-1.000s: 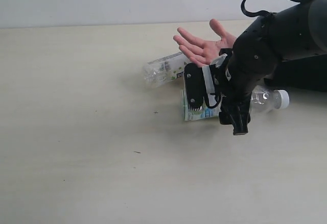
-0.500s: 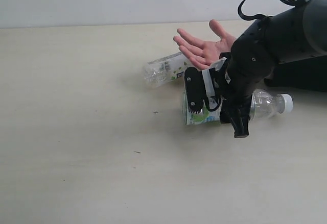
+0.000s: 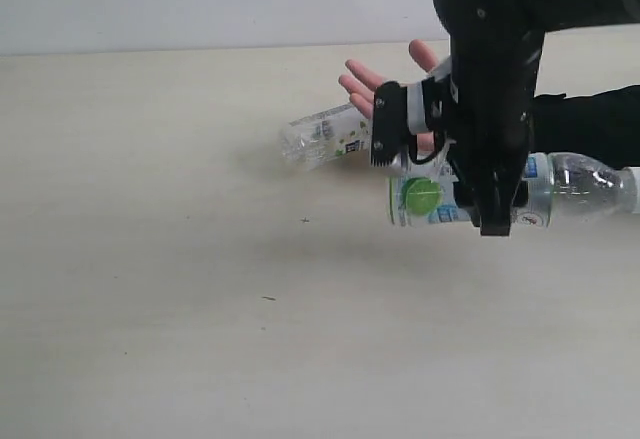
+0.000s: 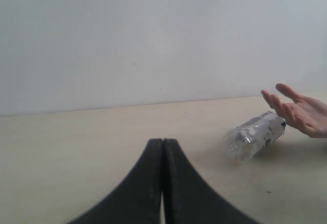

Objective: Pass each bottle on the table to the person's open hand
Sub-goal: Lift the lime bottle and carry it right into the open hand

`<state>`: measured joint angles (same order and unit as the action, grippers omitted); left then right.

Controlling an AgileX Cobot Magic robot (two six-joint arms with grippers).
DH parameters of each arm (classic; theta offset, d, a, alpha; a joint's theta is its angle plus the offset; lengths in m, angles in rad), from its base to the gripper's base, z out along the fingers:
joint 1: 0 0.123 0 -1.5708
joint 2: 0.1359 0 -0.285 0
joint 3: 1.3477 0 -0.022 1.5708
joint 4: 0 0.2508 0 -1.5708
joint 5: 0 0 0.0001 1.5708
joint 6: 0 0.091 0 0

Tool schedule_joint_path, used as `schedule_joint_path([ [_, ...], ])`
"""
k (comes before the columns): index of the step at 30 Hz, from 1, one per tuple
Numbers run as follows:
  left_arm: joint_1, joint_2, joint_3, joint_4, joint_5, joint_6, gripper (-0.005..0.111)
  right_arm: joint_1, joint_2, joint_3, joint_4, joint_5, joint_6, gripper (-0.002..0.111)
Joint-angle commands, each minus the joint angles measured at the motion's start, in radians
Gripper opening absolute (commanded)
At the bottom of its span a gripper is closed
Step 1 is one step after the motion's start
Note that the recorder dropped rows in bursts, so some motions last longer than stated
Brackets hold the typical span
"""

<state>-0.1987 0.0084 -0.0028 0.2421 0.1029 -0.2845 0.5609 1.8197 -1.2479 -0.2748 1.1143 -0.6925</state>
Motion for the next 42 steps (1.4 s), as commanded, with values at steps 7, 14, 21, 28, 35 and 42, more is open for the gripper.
schedule_joint_path([
  [7,0.002,-0.001,0.003,0.001,-0.006,-0.007,0.000,-0.050,-0.039,-0.265,0.129,0.107,0.209,0.000],
  [14,0.002,-0.001,0.003,0.001,-0.006,-0.007,0.000,-0.217,0.026,-0.356,0.159,0.074,0.592,0.000],
  [21,0.002,-0.001,0.003,0.001,-0.004,-0.007,0.000,-0.250,0.198,-0.484,0.327,0.009,0.589,0.000],
  [28,0.002,-0.001,0.003,0.001,-0.004,-0.007,0.000,-0.250,0.337,-0.544,0.329,0.084,0.600,0.006],
  [35,0.002,-0.001,0.003,0.001,-0.004,-0.007,0.000,-0.248,0.351,-0.544,0.328,0.080,0.600,0.040],
  [42,0.002,-0.001,0.003,0.001,-0.004,-0.007,0.000,-0.248,0.339,-0.544,0.327,0.080,0.600,0.074],
])
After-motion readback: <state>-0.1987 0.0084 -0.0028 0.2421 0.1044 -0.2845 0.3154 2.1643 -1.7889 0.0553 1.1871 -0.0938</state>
